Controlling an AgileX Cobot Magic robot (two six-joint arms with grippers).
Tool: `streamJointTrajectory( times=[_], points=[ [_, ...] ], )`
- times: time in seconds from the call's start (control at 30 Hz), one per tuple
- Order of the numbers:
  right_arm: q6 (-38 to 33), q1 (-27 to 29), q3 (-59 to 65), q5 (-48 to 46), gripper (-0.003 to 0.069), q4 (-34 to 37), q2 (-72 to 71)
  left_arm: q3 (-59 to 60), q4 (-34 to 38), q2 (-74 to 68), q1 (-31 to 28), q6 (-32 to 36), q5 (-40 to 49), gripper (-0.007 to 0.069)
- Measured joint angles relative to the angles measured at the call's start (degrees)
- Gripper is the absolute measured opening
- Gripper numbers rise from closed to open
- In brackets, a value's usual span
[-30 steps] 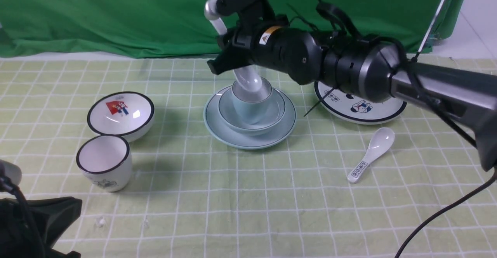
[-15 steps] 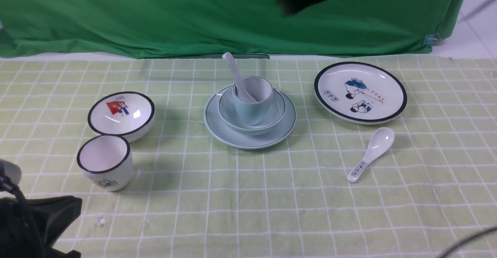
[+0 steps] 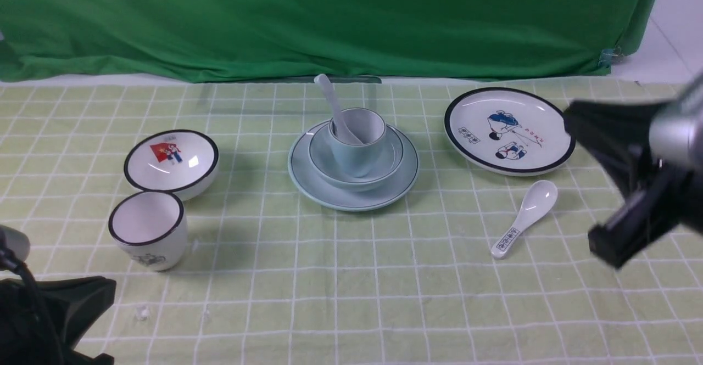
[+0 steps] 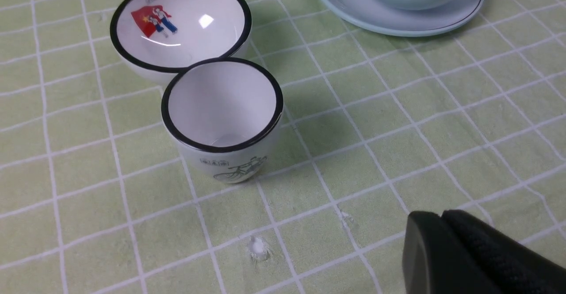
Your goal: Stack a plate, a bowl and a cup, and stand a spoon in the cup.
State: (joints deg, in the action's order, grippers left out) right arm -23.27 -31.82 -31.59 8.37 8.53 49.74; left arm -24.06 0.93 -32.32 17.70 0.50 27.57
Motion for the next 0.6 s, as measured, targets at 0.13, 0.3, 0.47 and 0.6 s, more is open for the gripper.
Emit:
streamJointTrajectory(
  times=[0.13,0.3,0.47,0.6],
  points=[
    [0.7,0.0,15.8,11.3,0.0019,0.0,-1.6,0.0,0.0,0.0,0.0,0.0,0.0,-0.0029],
    [1.4,0.0,30.1,16.6,0.0036,0.0,0.0,0.0,0.0,0.0,0.0,0.0,0.0,-0.0029],
    [2.8,-0.4,32.0,18.8,0.0023,3.2,-3.0,0.0,0.0,0.0,0.0,0.0,0.0,-0.0029],
    [0.1,0.2,32.0,16.0,0.0010,4.5,-13.6,0.0,0.0,0.1,0.0,0.0,0.0,-0.0029]
  ],
)
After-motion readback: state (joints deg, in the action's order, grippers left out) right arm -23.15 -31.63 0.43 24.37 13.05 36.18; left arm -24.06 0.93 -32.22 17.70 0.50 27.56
